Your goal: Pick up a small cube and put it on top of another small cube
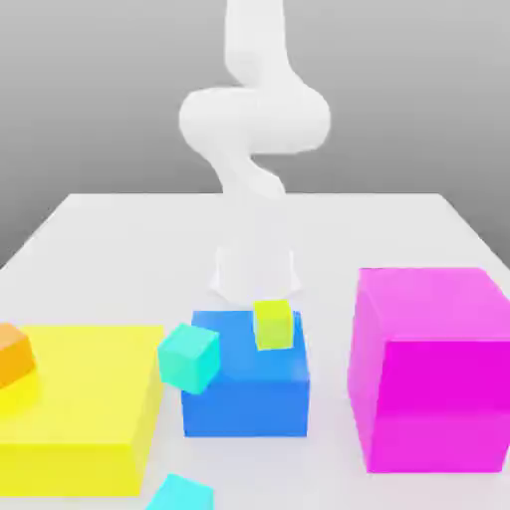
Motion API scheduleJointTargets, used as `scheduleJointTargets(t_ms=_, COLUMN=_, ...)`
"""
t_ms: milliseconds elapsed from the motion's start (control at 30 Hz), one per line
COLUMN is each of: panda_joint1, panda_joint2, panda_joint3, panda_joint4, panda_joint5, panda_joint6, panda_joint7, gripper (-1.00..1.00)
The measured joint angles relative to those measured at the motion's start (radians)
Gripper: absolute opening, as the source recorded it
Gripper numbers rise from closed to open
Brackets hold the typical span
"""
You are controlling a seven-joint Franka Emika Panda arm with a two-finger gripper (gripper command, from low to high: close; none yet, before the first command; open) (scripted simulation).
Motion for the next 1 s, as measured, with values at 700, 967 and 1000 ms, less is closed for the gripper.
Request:
scheduleJointTargets(t_ms=700, panda_joint1=0.244, panda_joint2=0.67, panda_joint3=-0.31, panda_joint4=0.011, panda_joint5=0.299, panda_joint6=0.143, panda_joint7=-0.931, gripper=0.0)
scheduleJointTargets(t_ms=967, panda_joint1=0.209, panda_joint2=0.901, panda_joint3=-0.299, panda_joint4=0.01, panda_joint5=0.331, panda_joint6=0.214, panda_joint7=-1.227, gripper=0.0)
scheduleJointTargets(t_ms=1000, panda_joint1=0.204, panda_joint2=0.927, panda_joint3=-0.297, panda_joint4=0.009, panda_joint5=0.326, panda_joint6=0.225, panda_joint7=-1.257, gripper=0.0)
